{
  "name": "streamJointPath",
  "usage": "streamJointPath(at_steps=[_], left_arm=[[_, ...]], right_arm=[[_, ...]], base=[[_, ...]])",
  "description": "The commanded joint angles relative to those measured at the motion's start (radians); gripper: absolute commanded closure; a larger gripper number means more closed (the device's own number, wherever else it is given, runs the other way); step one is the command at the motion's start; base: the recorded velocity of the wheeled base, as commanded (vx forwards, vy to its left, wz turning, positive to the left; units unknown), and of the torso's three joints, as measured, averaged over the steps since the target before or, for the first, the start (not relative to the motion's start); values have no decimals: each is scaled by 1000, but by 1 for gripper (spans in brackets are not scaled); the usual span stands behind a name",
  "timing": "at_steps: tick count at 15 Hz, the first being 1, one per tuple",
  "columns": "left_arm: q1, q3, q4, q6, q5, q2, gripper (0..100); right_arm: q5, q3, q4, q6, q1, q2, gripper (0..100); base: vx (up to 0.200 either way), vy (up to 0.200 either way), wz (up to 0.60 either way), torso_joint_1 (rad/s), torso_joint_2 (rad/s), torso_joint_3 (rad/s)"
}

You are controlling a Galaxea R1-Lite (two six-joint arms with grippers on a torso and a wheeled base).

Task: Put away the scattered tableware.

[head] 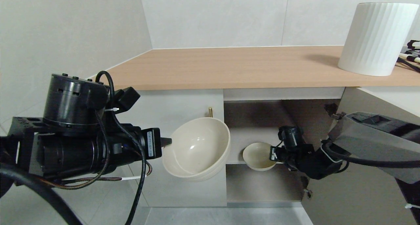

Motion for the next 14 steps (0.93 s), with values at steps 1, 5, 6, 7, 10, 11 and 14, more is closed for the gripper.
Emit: streamJointPath(at_steps=[1,5,6,7,10,11,14], left_arm=[[0,0,0,0,0,3,100],[-3,0,0,0,2,10,100],[-8,2,0,0,3,12,100],[-14,2,0,0,5,12,100],[-14,2,0,0,5,12,100],[-16,2,0,0,5,12,100],[-17,2,1,0,5,12,100]], right_arm=[[-8,-50,-2,1,-21,65,100],[-48,-116,2,12,-45,94,100],[-48,-140,4,19,-51,111,100],[-49,-172,5,24,-55,130,100],[-83,-232,5,38,-65,165,100],[-86,-245,5,38,-67,170,100],[-94,-263,5,38,-75,180,100]], base=[[0,0,0,0,0,0],[0,0,0,0,0,0],[0,0,0,0,0,0],[0,0,0,0,0,0],[0,0,0,0,0,0],[0,0,0,0,0,0],[0,0,0,0,0,0]])
